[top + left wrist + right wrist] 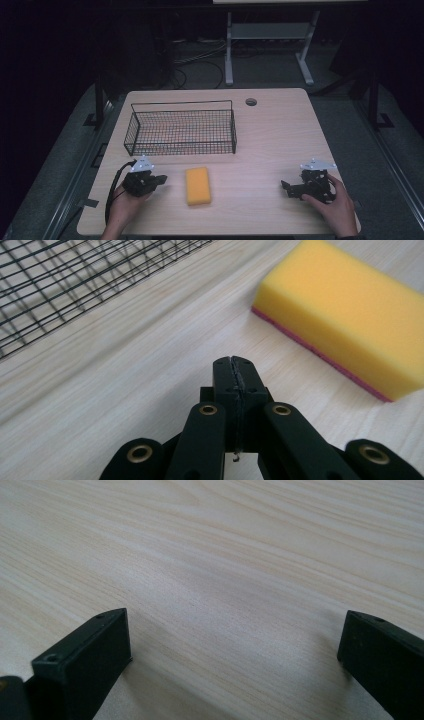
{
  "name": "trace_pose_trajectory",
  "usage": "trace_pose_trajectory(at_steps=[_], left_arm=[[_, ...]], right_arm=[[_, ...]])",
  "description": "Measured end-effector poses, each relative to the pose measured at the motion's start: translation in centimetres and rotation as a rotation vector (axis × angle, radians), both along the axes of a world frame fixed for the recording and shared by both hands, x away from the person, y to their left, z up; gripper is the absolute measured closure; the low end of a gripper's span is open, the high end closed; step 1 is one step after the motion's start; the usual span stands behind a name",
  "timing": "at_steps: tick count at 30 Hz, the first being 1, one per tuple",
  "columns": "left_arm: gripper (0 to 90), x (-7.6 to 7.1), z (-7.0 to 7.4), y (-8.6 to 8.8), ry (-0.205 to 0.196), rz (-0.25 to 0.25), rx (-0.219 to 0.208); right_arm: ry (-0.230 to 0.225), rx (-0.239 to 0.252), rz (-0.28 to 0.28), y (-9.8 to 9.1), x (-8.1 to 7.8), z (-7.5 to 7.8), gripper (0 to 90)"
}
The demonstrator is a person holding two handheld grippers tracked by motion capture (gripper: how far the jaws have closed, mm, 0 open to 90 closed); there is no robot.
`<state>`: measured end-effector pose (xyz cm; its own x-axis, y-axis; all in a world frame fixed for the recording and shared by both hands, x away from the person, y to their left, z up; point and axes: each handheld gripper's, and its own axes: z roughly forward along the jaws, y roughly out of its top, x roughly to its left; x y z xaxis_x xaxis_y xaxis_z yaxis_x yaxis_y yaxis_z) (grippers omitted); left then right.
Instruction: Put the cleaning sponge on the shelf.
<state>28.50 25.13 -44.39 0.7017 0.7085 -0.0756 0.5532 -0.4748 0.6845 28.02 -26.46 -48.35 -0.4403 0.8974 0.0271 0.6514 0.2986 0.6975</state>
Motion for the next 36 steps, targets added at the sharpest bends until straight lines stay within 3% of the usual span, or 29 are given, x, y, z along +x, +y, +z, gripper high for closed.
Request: trace_pose_trajectory(at_steps=[36], left_arm=[[89.8, 2.1, 0.0, -4.7, 0.03, -0.08, 0.015]], right_arm=[[-0.001, 0.0, 0.0, 0.0, 0.1, 0.0, 0.0]])
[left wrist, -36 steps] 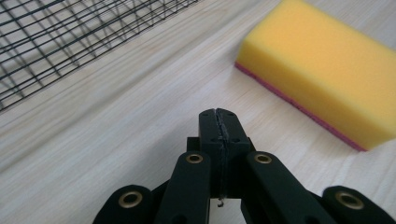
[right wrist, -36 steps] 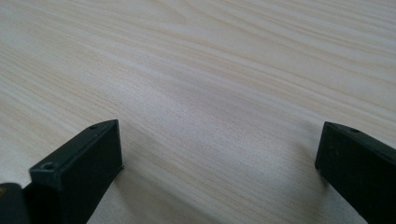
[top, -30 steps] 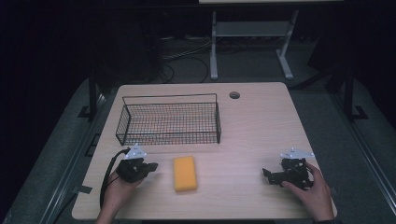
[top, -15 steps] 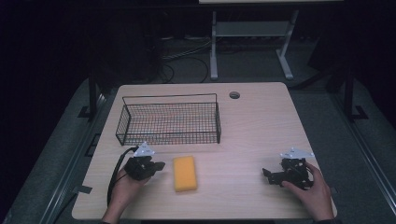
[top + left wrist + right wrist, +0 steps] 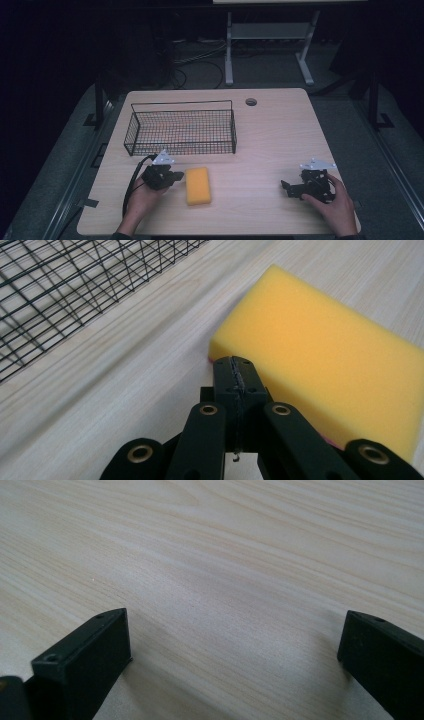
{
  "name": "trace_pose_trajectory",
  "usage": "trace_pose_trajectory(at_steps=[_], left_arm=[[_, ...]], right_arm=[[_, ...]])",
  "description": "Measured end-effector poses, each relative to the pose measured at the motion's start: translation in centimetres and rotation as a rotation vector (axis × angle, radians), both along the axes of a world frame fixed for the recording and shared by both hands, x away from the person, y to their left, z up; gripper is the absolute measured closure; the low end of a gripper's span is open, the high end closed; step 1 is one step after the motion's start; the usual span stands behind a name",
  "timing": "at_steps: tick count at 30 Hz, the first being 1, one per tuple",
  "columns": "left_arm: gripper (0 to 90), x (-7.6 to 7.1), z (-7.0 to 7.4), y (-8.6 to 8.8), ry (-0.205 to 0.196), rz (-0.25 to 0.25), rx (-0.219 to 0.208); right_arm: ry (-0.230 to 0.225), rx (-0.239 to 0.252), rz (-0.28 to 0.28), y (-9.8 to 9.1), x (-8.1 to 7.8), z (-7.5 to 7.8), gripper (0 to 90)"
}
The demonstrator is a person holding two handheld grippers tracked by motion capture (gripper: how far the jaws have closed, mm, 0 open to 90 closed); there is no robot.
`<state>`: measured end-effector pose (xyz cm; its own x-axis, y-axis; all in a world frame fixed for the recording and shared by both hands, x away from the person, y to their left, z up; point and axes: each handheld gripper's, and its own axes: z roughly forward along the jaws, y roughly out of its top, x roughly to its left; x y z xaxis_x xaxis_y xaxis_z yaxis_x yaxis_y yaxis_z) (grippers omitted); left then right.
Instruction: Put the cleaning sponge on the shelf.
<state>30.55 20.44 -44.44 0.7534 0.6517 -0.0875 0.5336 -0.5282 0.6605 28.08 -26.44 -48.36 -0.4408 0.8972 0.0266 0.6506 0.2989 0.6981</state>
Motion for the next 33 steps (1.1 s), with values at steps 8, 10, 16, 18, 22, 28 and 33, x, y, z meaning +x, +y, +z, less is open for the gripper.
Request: trace_pose_trajectory(at_steps=[8, 10, 16, 18, 22, 28, 33], left_arm=[[89.8, 0.4, 0.0, -0.7, 0.002, -0.004, -0.003], [89.8, 0.5, 0.0, -0.8, 0.0, -0.009, 0.0], [89.7, 0.8, 0.1, -1.3, -0.002, -0.014, -0.005], [89.8, 0.9, 0.1, -1.5, -0.003, -0.018, -0.005], [89.8, 1.1, 0.1, -2.0, -0.002, -0.023, -0.007], [89.8, 1.4, 0.1, -2.6, -0.004, -0.036, -0.004], [89.8, 1.6, 0.1, -3.3, -0.003, -0.042, -0.008]], right_arm=[[0.001, 0.0, 0.0, 0.0, 0.0, 0.0, 0.0], [0.001, -0.001, 0.0, 0.0, 0.0, 0.0, 0.0], [0.0, 0.0, -0.001, 0.0, 0.0, 0.0, 0.0], [0.0, 0.0, -0.001, 0.0, 0.0, 0.0, 0.0], [0.0, 0.0, -0.001, 0.0, 0.0, 0.0, 0.0], [0.0, 0.0, -0.001, 0.0, 0.0, 0.0, 0.0], [0.001, 0.0, -0.001, 0.0, 0.0, 0.0, 0.0]])
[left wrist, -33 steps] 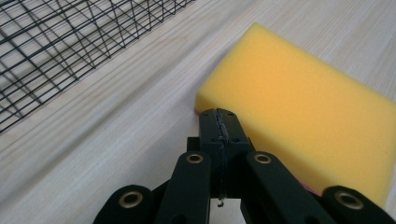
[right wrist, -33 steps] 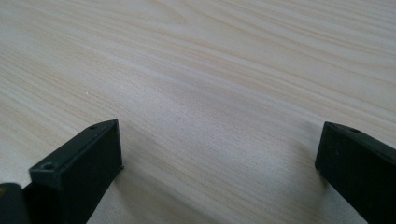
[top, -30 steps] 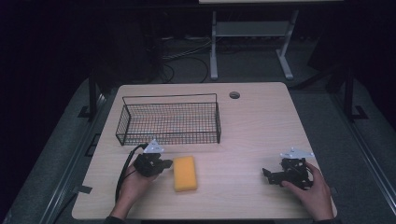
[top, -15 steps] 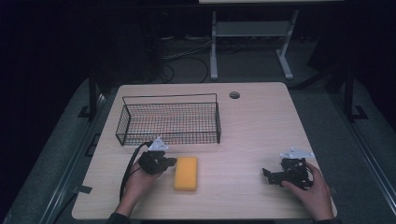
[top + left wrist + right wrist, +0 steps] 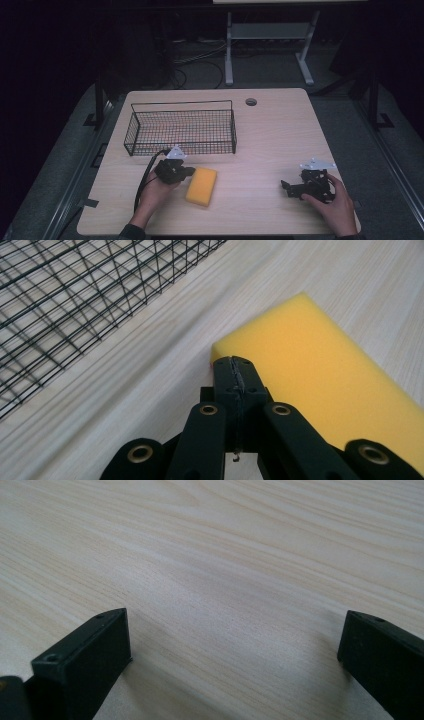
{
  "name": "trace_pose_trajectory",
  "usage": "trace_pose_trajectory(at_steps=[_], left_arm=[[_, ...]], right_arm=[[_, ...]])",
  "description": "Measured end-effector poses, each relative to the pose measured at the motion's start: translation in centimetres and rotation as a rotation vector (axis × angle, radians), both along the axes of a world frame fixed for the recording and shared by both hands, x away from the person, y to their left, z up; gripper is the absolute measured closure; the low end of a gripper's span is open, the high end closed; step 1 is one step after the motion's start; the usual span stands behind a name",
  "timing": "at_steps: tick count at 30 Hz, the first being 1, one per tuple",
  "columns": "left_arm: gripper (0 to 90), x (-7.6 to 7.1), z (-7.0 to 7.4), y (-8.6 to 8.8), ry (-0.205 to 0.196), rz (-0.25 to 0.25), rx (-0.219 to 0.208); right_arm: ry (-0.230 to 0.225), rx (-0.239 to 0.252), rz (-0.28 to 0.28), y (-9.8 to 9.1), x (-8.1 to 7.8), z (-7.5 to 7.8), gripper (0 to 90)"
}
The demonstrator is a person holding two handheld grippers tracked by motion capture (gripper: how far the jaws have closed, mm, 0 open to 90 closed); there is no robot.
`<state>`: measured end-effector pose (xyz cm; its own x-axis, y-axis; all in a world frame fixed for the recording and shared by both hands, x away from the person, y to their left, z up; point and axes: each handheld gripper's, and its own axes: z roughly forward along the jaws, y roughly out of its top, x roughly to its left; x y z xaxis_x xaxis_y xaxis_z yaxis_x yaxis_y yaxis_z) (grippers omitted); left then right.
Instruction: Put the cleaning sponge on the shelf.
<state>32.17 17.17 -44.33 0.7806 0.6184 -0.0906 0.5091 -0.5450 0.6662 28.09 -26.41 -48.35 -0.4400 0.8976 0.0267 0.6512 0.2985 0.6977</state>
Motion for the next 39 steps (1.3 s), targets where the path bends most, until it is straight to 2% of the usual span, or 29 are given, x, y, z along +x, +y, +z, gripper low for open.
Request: trace_pose_trajectory(at_steps=[31, 39], left_arm=[[89.8, 0.9, -0.2, -4.3, 0.002, -0.083, -0.007], [89.8, 1.0, 0.1, -4.6, -0.001, -0.096, -0.002]], right_arm=[[0.0, 0.0, 0.0, 0.0, 0.0, 0.0, 0.0], [0.0, 0.0, 0.0, 0.0, 0.0, 0.0, 0.0]])
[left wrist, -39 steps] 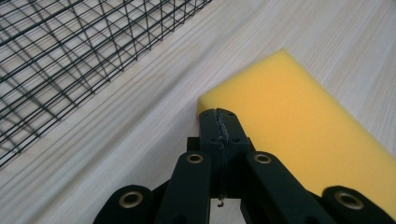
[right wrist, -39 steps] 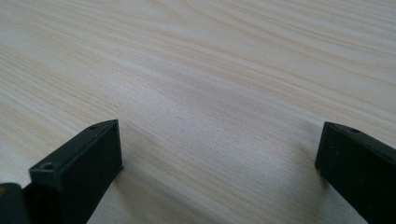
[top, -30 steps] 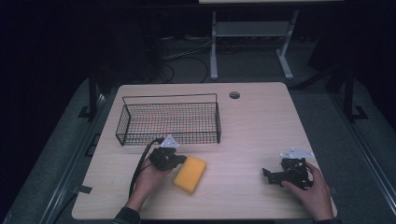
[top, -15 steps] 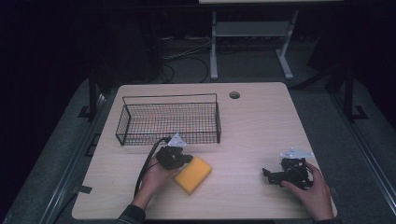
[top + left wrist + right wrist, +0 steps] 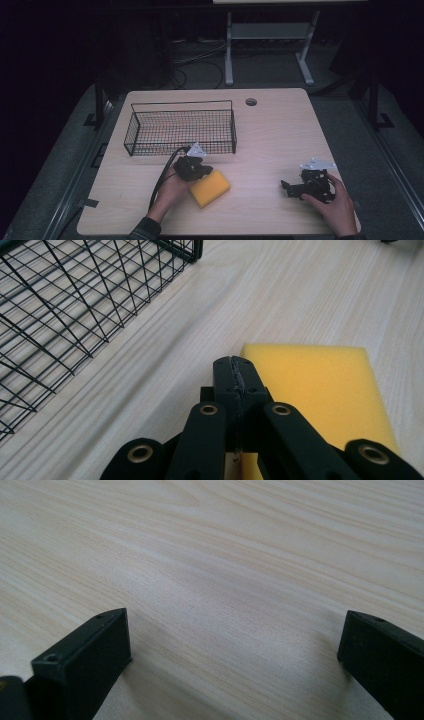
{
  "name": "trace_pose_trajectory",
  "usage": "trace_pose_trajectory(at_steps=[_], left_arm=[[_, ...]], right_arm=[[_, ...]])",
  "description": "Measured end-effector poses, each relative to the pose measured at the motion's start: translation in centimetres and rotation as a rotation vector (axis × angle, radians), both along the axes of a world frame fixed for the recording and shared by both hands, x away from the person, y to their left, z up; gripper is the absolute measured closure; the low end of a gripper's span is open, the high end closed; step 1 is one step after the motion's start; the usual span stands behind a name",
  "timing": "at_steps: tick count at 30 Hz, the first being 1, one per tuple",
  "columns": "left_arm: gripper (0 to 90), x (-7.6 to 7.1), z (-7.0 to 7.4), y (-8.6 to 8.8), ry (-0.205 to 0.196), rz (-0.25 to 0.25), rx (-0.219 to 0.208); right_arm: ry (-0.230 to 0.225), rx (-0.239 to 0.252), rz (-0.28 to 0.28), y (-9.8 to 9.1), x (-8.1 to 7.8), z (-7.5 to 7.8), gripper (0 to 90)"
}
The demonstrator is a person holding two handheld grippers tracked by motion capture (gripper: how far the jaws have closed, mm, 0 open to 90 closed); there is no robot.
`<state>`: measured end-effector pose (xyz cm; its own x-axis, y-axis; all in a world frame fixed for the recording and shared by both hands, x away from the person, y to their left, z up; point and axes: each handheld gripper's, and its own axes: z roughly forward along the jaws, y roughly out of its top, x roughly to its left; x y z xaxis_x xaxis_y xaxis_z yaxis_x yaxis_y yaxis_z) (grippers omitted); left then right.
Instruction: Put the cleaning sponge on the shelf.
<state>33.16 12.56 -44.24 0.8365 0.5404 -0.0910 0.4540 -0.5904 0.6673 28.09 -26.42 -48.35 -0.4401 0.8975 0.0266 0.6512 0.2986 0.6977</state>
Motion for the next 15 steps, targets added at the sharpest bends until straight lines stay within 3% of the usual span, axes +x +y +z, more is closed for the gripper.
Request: trace_pose_trajectory(at_steps=[6, 15], left_arm=[[85.2, 0.0, 1.0, 0.9, 0.023, 0.02, -0.012], [53.9, -0.3, 2.1, 1.4, 0.075, 0.027, 0.006]], right_arm=[[0.0, 0.0, 0.0, 0.0, 0.0, 0.0, 0.0], [0.0, 0.001, 0.0, 0.0, 0.0, 0.0, 0.0]])
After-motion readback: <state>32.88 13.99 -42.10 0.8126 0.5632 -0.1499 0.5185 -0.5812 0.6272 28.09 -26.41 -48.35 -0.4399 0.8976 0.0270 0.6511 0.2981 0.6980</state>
